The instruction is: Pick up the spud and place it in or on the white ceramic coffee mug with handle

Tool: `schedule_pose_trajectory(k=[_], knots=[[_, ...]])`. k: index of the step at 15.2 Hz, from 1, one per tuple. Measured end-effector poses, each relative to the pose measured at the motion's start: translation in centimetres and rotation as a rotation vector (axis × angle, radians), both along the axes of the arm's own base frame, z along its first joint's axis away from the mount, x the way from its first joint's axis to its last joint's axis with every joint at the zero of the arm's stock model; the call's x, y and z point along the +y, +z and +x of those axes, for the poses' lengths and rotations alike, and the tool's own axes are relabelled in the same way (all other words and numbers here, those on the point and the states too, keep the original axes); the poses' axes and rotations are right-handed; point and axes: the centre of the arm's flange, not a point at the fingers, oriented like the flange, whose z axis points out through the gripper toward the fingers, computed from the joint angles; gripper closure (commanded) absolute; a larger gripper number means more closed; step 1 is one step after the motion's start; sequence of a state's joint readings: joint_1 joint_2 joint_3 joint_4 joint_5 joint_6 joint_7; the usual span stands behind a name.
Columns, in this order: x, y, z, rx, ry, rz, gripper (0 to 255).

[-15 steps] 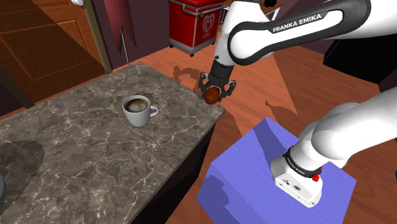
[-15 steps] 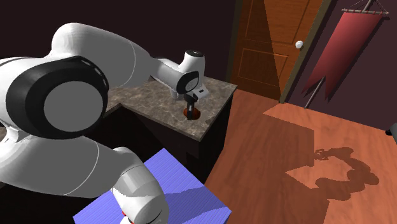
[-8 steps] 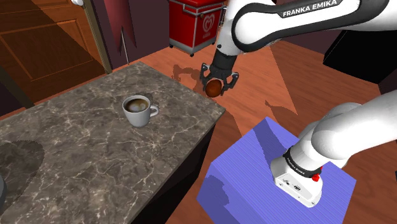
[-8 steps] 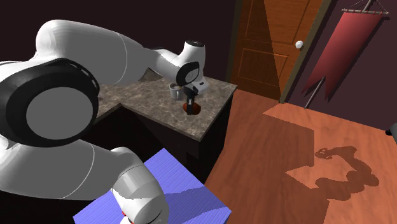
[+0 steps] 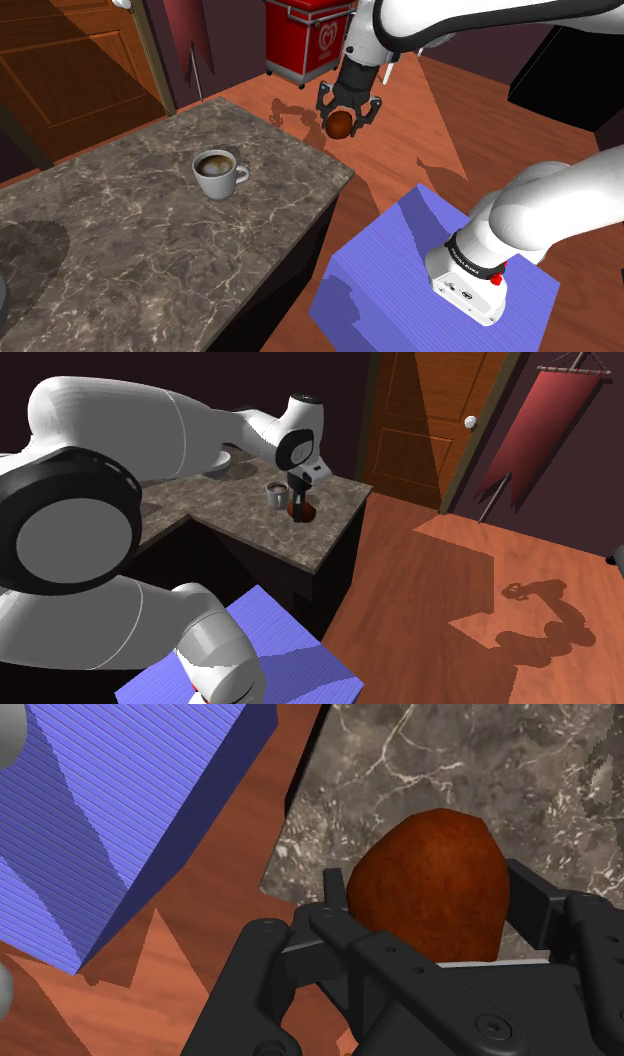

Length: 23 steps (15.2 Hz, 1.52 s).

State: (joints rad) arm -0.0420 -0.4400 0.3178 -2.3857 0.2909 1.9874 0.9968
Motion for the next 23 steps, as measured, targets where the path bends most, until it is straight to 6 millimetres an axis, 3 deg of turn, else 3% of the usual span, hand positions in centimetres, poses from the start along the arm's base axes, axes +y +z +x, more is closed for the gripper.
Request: schedule_pose_trajectory(k=[4, 6, 23], knots=[[0.0, 1.9, 0.0, 0.000, 0.000, 0.000, 255], [1.4, 2.2, 0.7, 0.000, 0.000, 0.000, 255], [21.6, 2.8, 9.1, 0.001, 0.003, 0.000, 255]])
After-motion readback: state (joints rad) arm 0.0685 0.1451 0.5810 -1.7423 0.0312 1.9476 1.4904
